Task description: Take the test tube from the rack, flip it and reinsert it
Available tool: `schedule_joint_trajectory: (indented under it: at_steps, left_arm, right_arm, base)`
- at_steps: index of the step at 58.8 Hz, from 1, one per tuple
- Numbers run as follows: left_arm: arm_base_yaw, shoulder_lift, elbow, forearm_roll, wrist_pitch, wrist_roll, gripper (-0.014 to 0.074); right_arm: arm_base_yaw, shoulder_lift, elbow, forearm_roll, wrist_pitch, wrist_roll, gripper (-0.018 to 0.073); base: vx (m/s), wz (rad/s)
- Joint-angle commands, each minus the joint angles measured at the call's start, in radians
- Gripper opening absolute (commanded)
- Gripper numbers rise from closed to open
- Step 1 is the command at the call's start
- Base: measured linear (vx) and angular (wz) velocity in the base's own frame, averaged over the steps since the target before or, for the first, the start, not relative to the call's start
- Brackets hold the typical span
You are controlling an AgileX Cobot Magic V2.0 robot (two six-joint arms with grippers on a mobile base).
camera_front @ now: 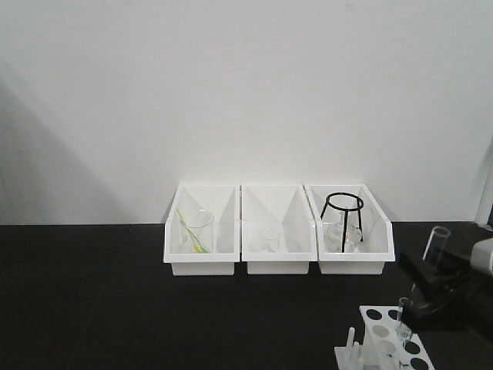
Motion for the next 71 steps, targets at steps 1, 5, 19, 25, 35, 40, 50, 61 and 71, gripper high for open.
schedule_joint_trajectory:
  at_steps: [1, 5, 19, 25, 35, 40, 50, 61, 71]
  left_arm:
    - [-0.007, -0.011, 0.0, -0.004, -0.088, 0.0, -0.0006]
    - [-0.007, -0.011, 0.0, -0.004, -0.088, 0.0, -0.0006]
    - [-0.007, -0.011, 0.0, -0.004, -0.088, 0.0, -0.0006]
    - [-0.007, -0.011, 0.0, -0.004, -0.088, 0.0, -0.0006]
    - [-0.007, -0.011, 0.0, -0.004, -0.088, 0.0, -0.0006]
    - [-0.007, -0.011, 0.0, -0.004, -0.088, 0.0, -0.0006]
    - [-0.007, -0.011, 0.0, -0.004, -0.088, 0.0, -0.0006]
    - [-0.007, -0.011, 0.0, -0.004, -0.088, 0.0, -0.0006]
    - [-0.007, -0.011, 0.0, -0.004, -0.088, 0.0, -0.0006]
  right_arm:
    - [-0.003, -0.072, -0.06, -0.042, 0.021, 0.068, -0.0012]
    - [-0.003, -0.091, -0.068, -0.082, 0.047, 0.066, -0.0012]
    - [-0.003, -0.096, -0.116, -0.432, 0.203, -0.026, -0.0012]
    - [-0.003, -0.096, -0.149, -0.616, 0.258, -0.074, -0.0012]
    - [-0.003, -0.096, -0.189, -0.947, 0.308, -0.089, -0.0012]
    - [-0.003, -0.096, -0.197, -1.131, 0.326, -0.105, -0.0012]
    - [-0.003, -0.096, -0.198, -1.266, 0.36, -0.109, -0.0012]
    - [-0.003, -0.096, -0.198, -1.095, 0.373, 0.068, -0.001]
    - [-0.003, -0.096, -0.197, -0.91, 0.349, 0.236, -0.0009]
  base:
    - [0.0, 0.0]
    - [0.0, 0.0]
    - [0.0, 0.0]
    - [0.0, 0.0]
    - [0.0, 0.0]
    - [0.0, 0.0]
    - [0.0, 0.0]
    - [0.0, 0.0]
    - [0.0, 0.0]
